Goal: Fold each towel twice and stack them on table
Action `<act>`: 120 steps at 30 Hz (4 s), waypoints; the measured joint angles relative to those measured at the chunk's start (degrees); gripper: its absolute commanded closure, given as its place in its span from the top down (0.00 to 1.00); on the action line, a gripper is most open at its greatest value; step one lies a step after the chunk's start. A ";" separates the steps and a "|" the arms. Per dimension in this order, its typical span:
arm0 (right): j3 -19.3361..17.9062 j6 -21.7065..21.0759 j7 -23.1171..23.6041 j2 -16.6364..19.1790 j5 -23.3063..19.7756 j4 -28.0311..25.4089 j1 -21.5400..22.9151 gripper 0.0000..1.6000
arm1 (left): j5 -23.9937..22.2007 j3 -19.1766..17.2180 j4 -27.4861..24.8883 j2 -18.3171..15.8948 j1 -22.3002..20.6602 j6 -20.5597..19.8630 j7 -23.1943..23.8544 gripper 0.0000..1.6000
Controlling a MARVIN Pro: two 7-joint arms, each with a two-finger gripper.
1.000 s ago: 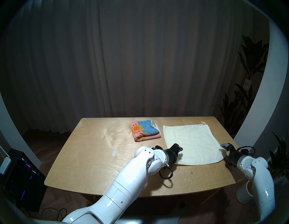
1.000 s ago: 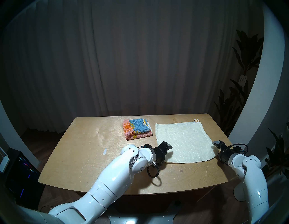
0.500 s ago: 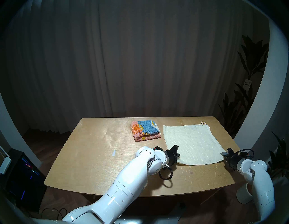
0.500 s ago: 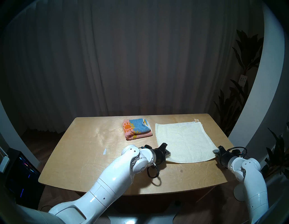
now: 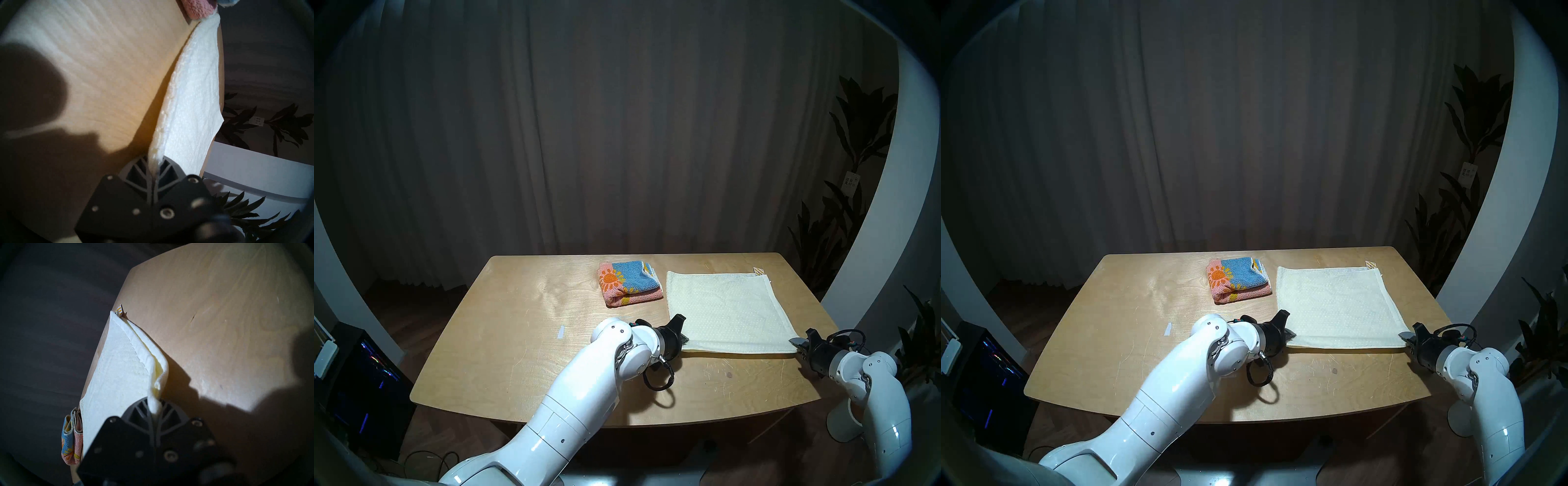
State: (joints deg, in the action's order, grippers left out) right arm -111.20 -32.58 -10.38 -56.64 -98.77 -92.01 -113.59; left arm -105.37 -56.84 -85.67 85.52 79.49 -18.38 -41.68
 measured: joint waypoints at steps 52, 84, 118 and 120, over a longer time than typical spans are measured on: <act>5.54 3.91 -10.63 -0.35 -6.59 0.74 13.78 0.00 | -1.82 -2.68 0.75 1.88 -12.35 -2.81 -15.30 0.00; 14.40 8.54 -8.65 -0.35 0.26 15.69 29.99 0.00 | 5.91 -0.42 25.30 10.18 -27.70 -3.80 -9.90 0.00; 16.75 10.03 -0.32 -0.53 4.59 24.09 37.80 1.00 | 11.24 0.41 43.34 15.01 -36.99 -3.25 -1.33 0.27; 16.79 10.11 -0.14 -0.63 4.68 24.36 37.95 1.00 | 11.42 0.47 44.09 15.25 -37.34 -3.17 -1.01 0.30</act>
State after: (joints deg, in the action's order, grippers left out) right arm -94.41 -22.47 -10.53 -57.28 -94.09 -67.64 -75.64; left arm -93.95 -56.37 -41.58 100.77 42.15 -21.55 -42.69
